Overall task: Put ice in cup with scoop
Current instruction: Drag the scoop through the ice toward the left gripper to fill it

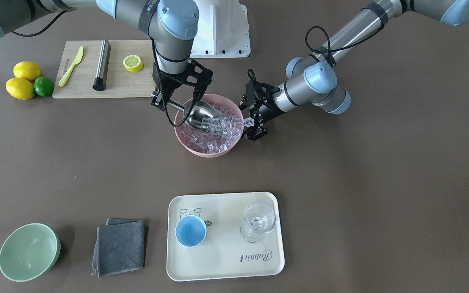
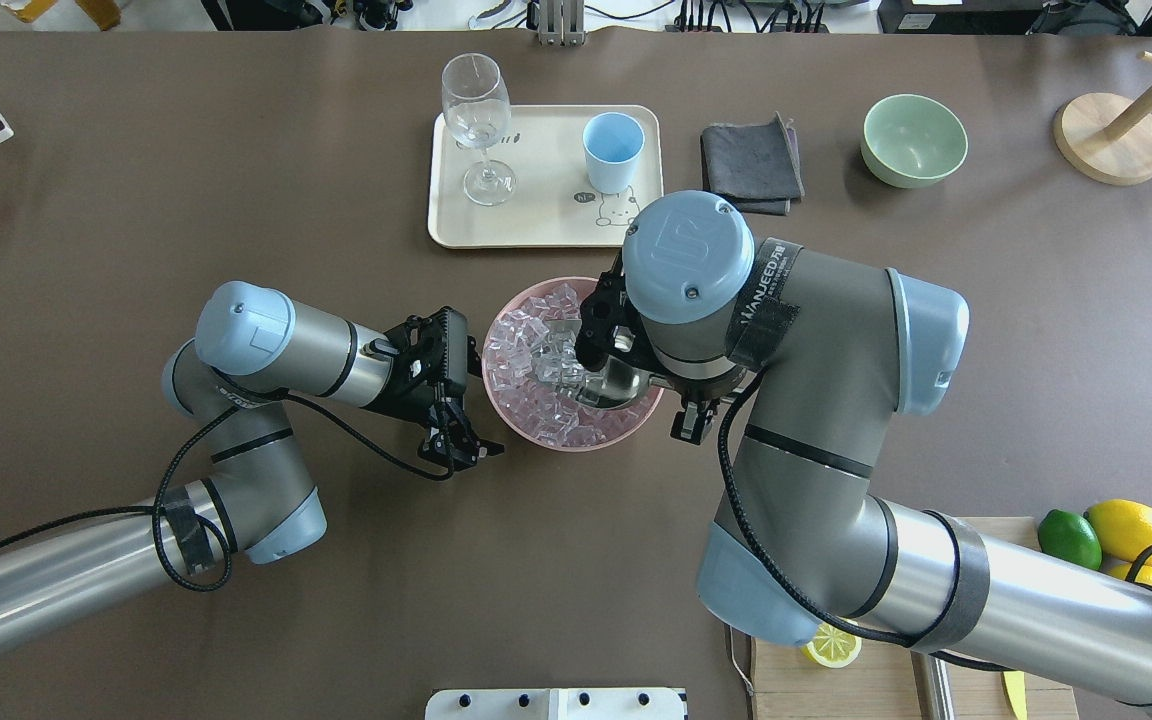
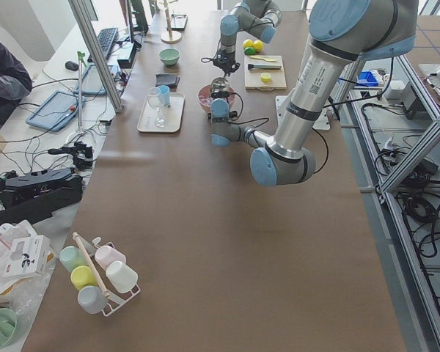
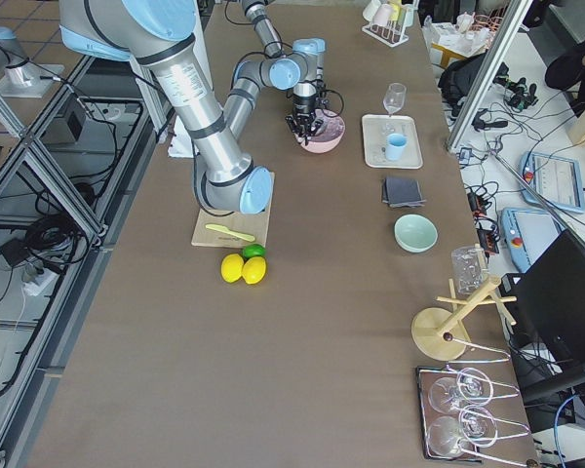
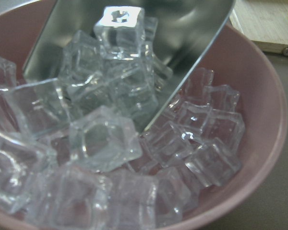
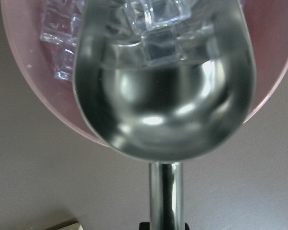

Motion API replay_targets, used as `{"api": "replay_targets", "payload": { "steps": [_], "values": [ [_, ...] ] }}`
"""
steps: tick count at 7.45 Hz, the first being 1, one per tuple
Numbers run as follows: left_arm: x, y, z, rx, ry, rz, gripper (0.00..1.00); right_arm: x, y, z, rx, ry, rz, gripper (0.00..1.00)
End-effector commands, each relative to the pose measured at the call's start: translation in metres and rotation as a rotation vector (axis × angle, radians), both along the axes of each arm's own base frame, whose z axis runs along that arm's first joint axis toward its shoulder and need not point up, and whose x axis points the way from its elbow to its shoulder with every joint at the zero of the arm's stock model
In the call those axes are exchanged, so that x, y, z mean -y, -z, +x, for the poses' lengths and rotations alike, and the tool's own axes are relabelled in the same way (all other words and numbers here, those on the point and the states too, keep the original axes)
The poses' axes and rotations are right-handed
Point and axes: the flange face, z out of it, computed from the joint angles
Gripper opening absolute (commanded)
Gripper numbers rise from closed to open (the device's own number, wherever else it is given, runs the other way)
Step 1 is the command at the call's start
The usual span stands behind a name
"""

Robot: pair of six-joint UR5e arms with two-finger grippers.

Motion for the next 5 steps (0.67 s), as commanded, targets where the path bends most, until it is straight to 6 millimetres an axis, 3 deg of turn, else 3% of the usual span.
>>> {"api": "replay_targets", "payload": {
  "steps": [1,5],
  "values": [
    [0.0,-0.001,0.001,0.004,-0.001,-0.001,0.99,-0.002,0.001,-0.001,0.038,-0.022,0.006,0.0],
    [0.0,0.002,0.001,0.006,-0.002,-0.003,0.99,-0.011,-0.014,0.01,0.116,-0.079,-0.012,0.0]
  ]
}}
